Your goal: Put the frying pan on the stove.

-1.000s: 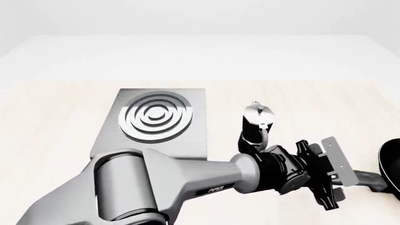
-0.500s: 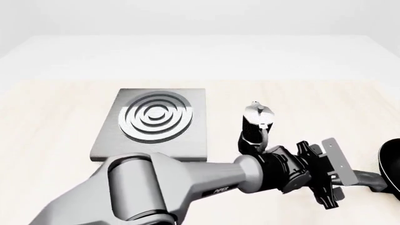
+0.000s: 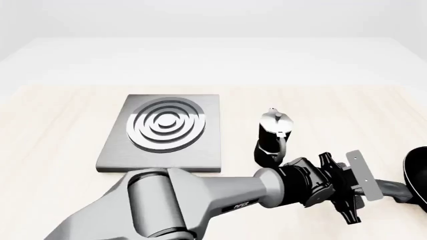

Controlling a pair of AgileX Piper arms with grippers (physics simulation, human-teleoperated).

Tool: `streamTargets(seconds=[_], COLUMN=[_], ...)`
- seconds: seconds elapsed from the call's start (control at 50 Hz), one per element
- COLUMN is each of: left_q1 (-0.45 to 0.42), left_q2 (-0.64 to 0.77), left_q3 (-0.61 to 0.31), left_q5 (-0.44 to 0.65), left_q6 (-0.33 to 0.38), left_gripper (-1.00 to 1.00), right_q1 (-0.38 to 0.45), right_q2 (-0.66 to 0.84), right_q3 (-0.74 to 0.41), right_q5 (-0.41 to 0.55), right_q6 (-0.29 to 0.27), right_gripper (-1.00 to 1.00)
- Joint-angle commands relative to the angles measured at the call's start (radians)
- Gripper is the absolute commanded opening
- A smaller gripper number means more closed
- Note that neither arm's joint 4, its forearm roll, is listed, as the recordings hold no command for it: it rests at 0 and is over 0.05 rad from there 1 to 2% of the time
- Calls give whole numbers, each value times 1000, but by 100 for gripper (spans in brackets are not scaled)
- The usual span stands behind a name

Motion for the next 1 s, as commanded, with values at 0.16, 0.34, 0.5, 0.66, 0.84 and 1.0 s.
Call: streamTargets(seconds=[0.16, 0.34, 0.5, 0.66, 0.84, 1.0], left_q1=[-10, -9, -6, -5, 19, 49], left_q2=[-96, -193, -267, -324, -354, -372], left_q3=[87, 156, 211, 234, 221, 190], left_q5=[-39, -32, -43, -29, -11, 16], left_q6=[16, 46, 63, 65, 82, 93], left_gripper=[-100, -100, -100, -100, -100, -100], right_q1=[-13, -13, -11, -11, -10, -9], right_q2=[0, 0, 0, 0, 0, 0], right_q3=[18, 14, 11, 8, 8, 6], right_q5=[0, 0, 0, 0, 0, 0], right_q6=[8, -4, -18, -26, -32, -38], right_gripper=[100, 100, 100, 100, 100, 100])
